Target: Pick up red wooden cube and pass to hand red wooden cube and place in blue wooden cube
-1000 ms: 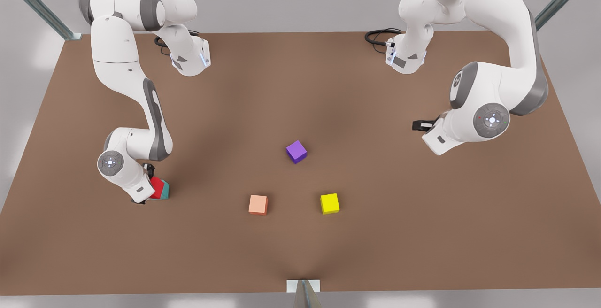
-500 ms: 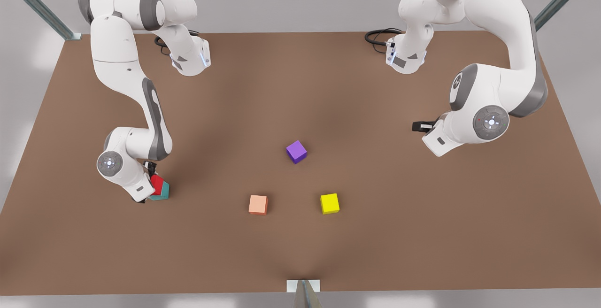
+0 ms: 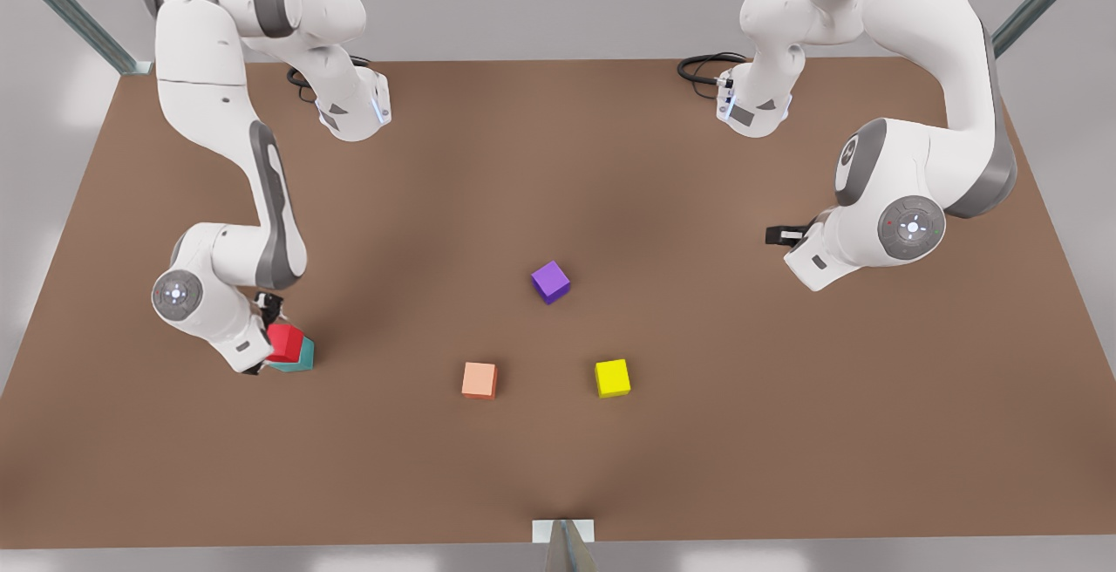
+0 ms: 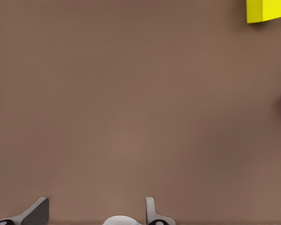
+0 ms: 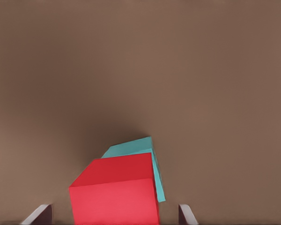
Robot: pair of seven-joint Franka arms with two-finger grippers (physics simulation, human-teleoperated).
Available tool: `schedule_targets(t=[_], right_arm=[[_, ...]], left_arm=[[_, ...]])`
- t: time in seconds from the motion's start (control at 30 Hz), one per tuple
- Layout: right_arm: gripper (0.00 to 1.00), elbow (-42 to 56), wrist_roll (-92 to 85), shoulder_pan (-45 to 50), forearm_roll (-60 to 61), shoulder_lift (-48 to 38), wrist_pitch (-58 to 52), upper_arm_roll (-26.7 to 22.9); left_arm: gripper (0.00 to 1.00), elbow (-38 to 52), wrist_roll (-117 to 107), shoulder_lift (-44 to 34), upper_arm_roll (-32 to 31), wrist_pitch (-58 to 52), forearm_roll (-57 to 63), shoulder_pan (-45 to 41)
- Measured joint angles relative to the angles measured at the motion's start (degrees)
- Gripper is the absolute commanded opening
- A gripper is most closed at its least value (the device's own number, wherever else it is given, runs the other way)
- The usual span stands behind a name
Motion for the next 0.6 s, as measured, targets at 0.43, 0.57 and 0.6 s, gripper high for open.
schedule_targets(t=[0.43,0.57,0.6], right_arm=[[1.00,24.38,28.66,-0.14,1.98,-5.64,-25.90,-0.56],[1.00,15.50,40.11,-0.46,1.16,-18.35,-31.96,-0.60],[1.00,14.28,42.60,-0.66,0.83,-19.69,-32.82,-0.52]], left_arm=[[1.00,-0.02,-0.04,0.00,0.00,0.00,0.09,0.09],[1.00,-0.01,-0.05,0.00,0.00,0.00,0.09,0.11],[1.00,-0.01,-0.06,0.00,0.00,0.00,0.09,0.10]])
